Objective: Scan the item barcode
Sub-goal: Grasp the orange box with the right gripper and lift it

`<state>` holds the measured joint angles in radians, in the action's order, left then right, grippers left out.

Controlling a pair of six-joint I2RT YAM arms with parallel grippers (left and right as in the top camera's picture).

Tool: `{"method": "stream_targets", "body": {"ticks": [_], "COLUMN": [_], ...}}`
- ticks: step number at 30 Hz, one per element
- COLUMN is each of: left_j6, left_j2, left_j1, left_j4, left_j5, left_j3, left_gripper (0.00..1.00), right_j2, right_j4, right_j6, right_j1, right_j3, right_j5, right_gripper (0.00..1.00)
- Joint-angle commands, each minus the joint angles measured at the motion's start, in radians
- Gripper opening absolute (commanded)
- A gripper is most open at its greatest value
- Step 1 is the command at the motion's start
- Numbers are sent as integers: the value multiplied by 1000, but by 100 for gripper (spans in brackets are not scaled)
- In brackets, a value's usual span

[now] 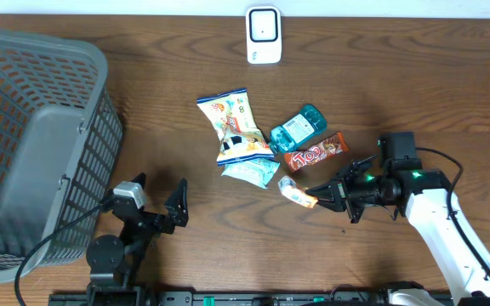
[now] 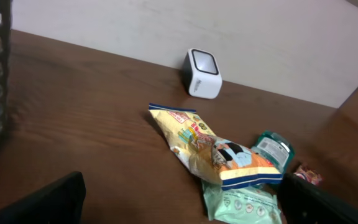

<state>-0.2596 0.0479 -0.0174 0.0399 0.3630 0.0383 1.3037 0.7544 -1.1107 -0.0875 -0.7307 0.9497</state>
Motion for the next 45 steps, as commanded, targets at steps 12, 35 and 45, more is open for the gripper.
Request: {"method": "stream_targets", "body": {"ticks": [12,35,45], "left_j6": [-4,-4,-4], "left_j2": [-3,-3,-3], "left_j1": [-69,-69,-69], "left_j4": [6,6,6], "left_j5": [-42,-42,-42], "left_j3": [-32,-32,-32], "left_gripper": [99,99,99], "right_j2": [-11,-12,-53], "right_j4": [-2,-117,-397], "right_j6": [-25,227,340], "right_j1": [-45,-83,-83], "right_j3": [-8,-8,-8], "right_j5": [63,20,-65], "right_gripper": [1,1,1]}}
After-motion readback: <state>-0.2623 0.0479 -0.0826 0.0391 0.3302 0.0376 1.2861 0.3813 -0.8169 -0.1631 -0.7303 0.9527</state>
